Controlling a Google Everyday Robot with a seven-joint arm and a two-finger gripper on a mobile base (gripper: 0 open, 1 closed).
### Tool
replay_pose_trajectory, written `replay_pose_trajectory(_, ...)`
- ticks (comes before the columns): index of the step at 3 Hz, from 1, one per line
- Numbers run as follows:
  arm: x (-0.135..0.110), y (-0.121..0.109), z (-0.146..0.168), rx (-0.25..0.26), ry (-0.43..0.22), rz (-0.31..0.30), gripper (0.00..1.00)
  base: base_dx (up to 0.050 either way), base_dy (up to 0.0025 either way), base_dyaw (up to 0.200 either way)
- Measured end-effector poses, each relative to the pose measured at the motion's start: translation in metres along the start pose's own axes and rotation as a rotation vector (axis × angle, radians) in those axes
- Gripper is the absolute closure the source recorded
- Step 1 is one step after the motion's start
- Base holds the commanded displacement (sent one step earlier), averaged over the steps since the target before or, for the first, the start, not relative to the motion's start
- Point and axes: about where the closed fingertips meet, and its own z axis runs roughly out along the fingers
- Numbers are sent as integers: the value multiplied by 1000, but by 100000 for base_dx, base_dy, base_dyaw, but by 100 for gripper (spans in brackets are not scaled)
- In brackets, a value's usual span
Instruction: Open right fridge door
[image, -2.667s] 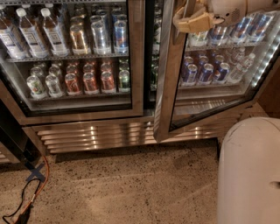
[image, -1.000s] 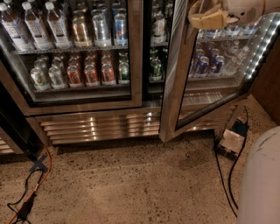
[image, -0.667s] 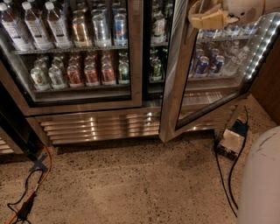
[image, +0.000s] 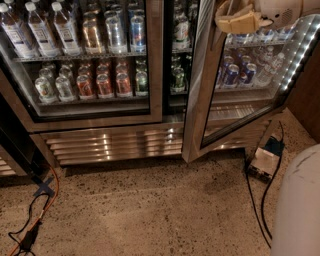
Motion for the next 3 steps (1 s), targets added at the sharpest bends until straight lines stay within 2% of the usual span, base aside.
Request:
replay_pose_trajectory(1, 0, 0, 0, 0, 0, 0, 21, 0, 0, 0)
replay_pose_trajectory(2, 0, 0, 0, 0, 0, 0, 24, 0, 0, 0)
replay_pose_trajectory(3, 0, 0, 0, 0, 0, 0, 47, 0, 0, 0)
